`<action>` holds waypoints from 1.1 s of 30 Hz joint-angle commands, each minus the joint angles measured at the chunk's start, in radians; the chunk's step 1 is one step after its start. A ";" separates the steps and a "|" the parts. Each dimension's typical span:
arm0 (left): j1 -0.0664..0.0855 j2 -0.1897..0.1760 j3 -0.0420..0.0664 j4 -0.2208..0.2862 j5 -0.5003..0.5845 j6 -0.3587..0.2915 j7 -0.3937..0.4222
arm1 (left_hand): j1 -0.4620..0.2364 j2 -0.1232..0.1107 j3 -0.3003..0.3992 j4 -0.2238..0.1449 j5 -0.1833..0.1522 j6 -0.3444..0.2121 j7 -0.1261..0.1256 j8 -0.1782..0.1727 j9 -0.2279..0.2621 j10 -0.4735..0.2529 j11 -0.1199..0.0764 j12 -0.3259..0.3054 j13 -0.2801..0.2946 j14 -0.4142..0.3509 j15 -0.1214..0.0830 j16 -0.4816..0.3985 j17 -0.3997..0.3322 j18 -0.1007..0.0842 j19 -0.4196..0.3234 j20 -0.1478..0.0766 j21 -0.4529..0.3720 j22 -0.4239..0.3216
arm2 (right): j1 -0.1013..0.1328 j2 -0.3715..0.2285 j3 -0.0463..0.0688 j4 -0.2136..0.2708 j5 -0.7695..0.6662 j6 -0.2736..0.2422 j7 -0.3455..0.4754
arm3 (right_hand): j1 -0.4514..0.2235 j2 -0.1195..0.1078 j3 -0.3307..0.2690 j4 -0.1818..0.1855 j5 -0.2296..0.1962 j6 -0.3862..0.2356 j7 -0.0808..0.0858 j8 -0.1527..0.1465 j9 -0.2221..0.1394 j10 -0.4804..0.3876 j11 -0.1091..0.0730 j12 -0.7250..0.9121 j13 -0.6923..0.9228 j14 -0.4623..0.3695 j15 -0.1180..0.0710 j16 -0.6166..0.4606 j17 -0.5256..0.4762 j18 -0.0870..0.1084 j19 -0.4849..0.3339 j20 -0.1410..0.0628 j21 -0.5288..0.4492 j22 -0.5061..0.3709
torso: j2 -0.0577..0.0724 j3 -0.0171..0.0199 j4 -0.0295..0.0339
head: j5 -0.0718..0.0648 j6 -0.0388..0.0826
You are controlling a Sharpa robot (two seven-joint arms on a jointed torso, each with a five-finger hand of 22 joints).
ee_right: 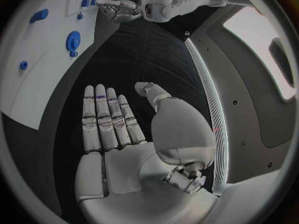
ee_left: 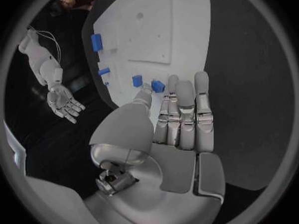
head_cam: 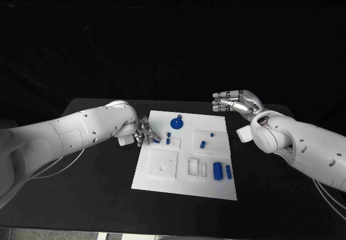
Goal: Assemble the parts on the task board
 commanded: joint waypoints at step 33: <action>-0.030 0.039 -0.007 -0.041 0.004 0.038 0.002 | 0.126 0.047 0.053 -0.107 0.002 0.001 -0.006 -0.014 -0.009 0.011 -0.007 0.007 0.001 0.010 -0.005 0.027 0.010 0.006 0.010 -0.001 0.008 0.019 | -0.003 -0.001 0.001 0.007 0.000 0.029 0.003 | -0.004 0.007 0.008 0.005 0.002 -0.001 0.000 -0.003 -0.001 -0.003 -0.001 -0.004 -0.001 -0.006 0.001 -0.003 -0.001 0.011 -0.004 0.000 0.000 -0.001 | -0.001 -0.0001 0.0007 | -0.007 -0.006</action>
